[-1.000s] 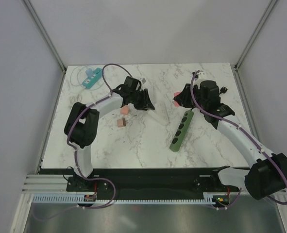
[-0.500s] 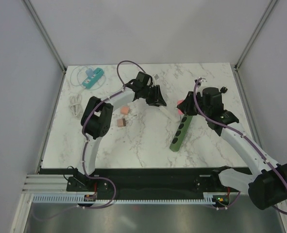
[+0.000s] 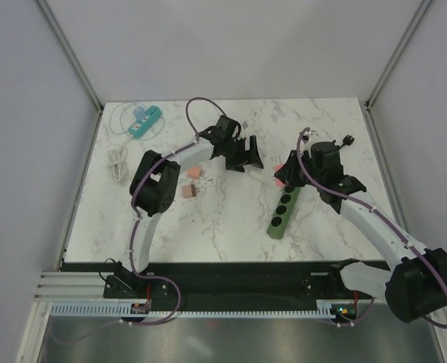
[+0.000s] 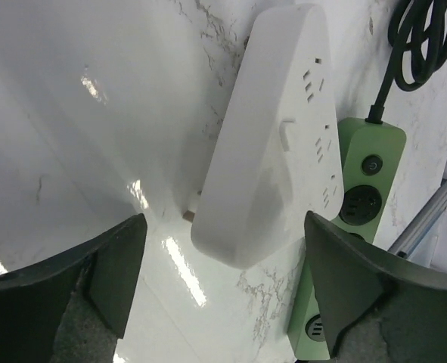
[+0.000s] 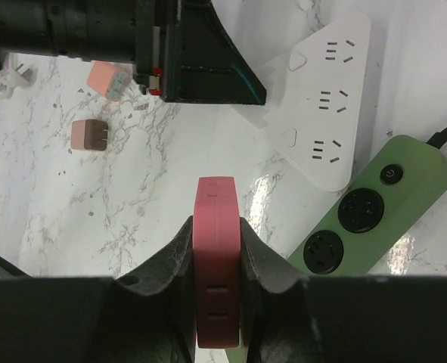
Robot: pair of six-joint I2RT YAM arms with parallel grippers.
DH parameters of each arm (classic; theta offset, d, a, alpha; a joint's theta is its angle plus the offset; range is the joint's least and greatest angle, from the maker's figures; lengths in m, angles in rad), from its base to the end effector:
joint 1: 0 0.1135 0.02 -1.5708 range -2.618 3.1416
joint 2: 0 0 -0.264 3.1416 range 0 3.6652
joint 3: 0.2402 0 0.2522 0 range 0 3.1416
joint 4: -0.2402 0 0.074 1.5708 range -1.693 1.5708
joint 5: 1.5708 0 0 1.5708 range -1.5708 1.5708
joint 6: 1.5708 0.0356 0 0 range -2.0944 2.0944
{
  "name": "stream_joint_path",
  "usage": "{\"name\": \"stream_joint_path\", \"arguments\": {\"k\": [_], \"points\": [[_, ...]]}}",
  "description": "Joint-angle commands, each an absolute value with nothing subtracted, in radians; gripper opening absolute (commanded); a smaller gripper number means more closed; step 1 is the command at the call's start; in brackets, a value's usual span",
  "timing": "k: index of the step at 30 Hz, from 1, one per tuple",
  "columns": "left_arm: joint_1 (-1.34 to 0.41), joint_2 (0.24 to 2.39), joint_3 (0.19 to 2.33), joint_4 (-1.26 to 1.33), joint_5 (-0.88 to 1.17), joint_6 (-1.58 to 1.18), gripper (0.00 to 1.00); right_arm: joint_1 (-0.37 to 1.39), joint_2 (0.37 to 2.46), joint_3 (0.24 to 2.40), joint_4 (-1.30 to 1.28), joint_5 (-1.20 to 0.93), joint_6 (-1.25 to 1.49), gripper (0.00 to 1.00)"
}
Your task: Pull the plug off the socket
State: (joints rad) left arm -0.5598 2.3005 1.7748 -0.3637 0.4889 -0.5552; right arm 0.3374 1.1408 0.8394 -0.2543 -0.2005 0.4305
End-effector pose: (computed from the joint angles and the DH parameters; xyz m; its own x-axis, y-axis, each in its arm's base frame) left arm 0.4185 -0.2820 0.1574 -0.9385 0.0390 -0.3430 0.2645 0.7196 -0.6420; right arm 0.2375 0.0908 0.2806 -0.6544 0.2038 -0.7282 -0.2321 0.8623 0.4500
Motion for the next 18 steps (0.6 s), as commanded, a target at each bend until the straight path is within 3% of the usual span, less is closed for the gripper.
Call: {"name": "stream_joint_path", "arguments": {"k": [1, 2, 10, 18], "points": [[-0.565, 2.155, 1.724, -0.39, 0.379, -0.517, 0.92, 0.344, 1.173, 0.831, -0.195, -0.227, 0.451, 0.0], [-0.565, 2.096, 1.706, -0.388, 0.342, -0.517, 1.0, 0.347, 1.183, 0.831, -0.186, -0.23, 0.449, 0.0], [-0.493, 1.754, 1.458, -0.393, 0.166, -0.499, 1.0, 0.481, 1.382, 0.896, -0.086, -0.218, 0.468, 0.0], [-0.172, 1.465, 1.157, -0.4, 0.25, -0.494, 0.99, 0.693, 1.745, 1.147, -0.011, -0.256, 0.499, 0.0]]}}
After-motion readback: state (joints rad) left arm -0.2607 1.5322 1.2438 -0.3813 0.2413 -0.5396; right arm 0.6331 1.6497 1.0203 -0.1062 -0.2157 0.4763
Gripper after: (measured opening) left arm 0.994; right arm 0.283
